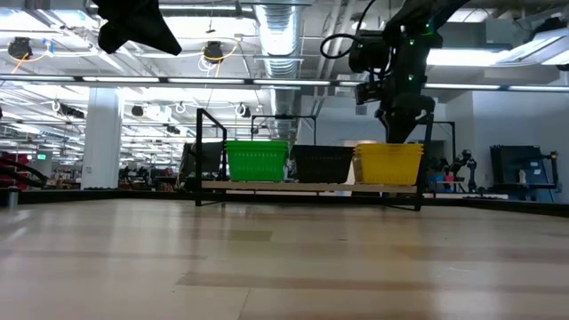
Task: Stack baskets on shelf by color
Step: Adjust the stacked yellow bins on the shelf, then adjust the stacked black bins on the shelf
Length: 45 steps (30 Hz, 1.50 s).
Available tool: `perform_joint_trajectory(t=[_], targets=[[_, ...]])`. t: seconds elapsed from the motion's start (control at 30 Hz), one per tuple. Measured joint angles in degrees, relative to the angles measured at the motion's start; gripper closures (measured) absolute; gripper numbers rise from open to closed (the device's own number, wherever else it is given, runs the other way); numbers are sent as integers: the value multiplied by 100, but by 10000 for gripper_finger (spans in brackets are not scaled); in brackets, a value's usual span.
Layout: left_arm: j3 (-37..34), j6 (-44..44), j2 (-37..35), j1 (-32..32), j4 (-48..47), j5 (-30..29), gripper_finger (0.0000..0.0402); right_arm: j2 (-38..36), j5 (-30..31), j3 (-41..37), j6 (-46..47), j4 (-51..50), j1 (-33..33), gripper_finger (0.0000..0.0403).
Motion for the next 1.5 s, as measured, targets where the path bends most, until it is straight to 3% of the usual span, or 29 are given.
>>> perform_joint_trajectory(t=[0.37,0.53,0.93,1.13,1.5], targets=[[0,0,17,1,2,-12,401,-767,31,609,27,228,-49,403],[0,-12,24,1,4,-15,401,-769,-1054,895,53,601,-69,403],[0,-111,24,1,7,-19,401,776,-1300,1345,-399,1014,104,403],[0,-160,26,1,7,-19,402,1474,-1281,2090,-751,1128,7,403],[0,-203,24,1,2,-19,401,2205,-1241,3098,-1030,414,-504,403]])
